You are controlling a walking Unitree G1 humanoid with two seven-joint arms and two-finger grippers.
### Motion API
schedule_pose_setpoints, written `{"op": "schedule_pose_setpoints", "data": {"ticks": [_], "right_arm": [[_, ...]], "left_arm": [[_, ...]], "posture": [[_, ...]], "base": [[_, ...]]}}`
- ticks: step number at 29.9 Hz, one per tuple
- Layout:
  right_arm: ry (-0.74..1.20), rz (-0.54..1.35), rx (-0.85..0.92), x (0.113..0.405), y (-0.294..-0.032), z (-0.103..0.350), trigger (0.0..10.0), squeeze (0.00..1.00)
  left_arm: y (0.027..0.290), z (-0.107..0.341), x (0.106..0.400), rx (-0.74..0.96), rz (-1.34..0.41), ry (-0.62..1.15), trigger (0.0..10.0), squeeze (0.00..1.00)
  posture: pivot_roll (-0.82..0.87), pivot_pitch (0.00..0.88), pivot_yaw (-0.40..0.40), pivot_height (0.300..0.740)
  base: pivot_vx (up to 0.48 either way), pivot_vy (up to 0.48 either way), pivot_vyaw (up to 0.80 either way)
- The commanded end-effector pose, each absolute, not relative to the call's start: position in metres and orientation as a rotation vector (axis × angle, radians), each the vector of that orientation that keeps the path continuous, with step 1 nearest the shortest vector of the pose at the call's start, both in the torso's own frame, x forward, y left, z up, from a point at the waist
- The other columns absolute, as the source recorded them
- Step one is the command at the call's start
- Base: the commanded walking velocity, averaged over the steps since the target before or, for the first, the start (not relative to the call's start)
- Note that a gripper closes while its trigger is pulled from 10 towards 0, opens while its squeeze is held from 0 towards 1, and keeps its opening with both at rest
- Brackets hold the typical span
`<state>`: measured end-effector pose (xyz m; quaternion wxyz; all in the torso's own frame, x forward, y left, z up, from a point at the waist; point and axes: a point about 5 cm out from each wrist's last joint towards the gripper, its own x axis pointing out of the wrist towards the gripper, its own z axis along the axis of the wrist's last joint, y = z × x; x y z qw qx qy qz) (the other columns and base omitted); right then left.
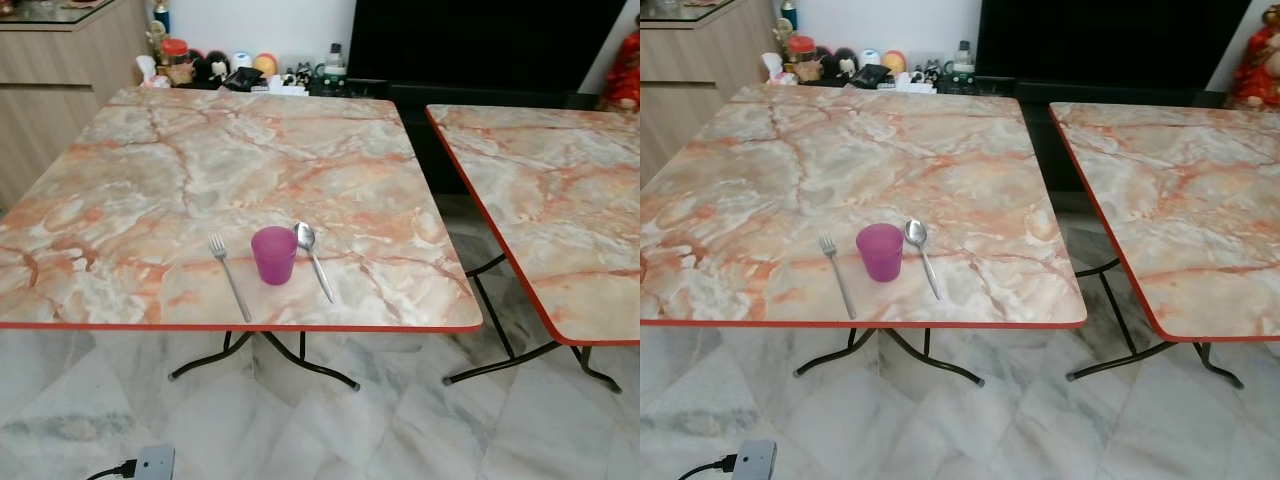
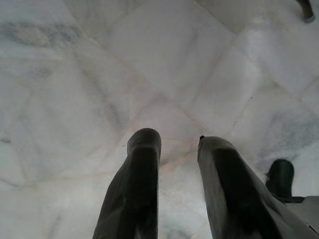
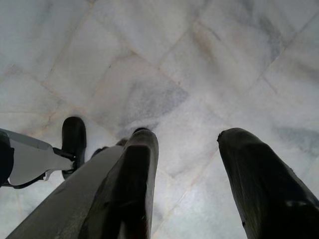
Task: Setting the table
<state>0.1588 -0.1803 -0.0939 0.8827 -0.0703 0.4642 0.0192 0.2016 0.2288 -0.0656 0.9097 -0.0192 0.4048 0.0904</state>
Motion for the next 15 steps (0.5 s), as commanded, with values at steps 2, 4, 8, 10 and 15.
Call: {"op": "schedule_pose_setpoints", "data": {"ticks": [2,4,8,10,15], "right_arm": [[0.979,0.013,-0.143,0.153,-0.184,-0.096,10.0,0.0],[0.978,0.005,-0.139,0.153,-0.184,-0.096,10.0,0.0],[0.979,0.004,-0.134,0.151,-0.188,-0.096,10.0,0.0],[0.982,0.005,-0.136,0.151,-0.189,-0.096,10.0,0.0],[0.996,-0.001,-0.147,0.147,-0.196,-0.097,10.0,0.0]], "left_arm": [[0.228,-0.069,0.196,-0.035,0.178,0.856,10.0,0.0],[0.227,-0.069,0.197,-0.034,0.175,0.851,10.0,0.0],[0.228,-0.068,0.198,0.005,0.16,0.848,10.0,0.0],[0.228,-0.068,0.198,0.014,0.157,0.847,10.0,0.0],[0.228,-0.067,0.198,0.007,0.17,0.843,10.0,0.0]], "posture": [[-0.01,0.123,-0.019,0.74],[-0.01,0.123,-0.018,0.74],[-0.01,0.123,-0.019,0.74],[-0.01,0.124,-0.02,0.74],[-0.01,0.124,-0.019,0.74]], "base": [[0.0,0.0,0.0],[0.0,0.0,-0.72],[0.0,-0.12,-0.76],[0.0,-0.48,-0.76],[0.0,-0.288,-0.75]]}}
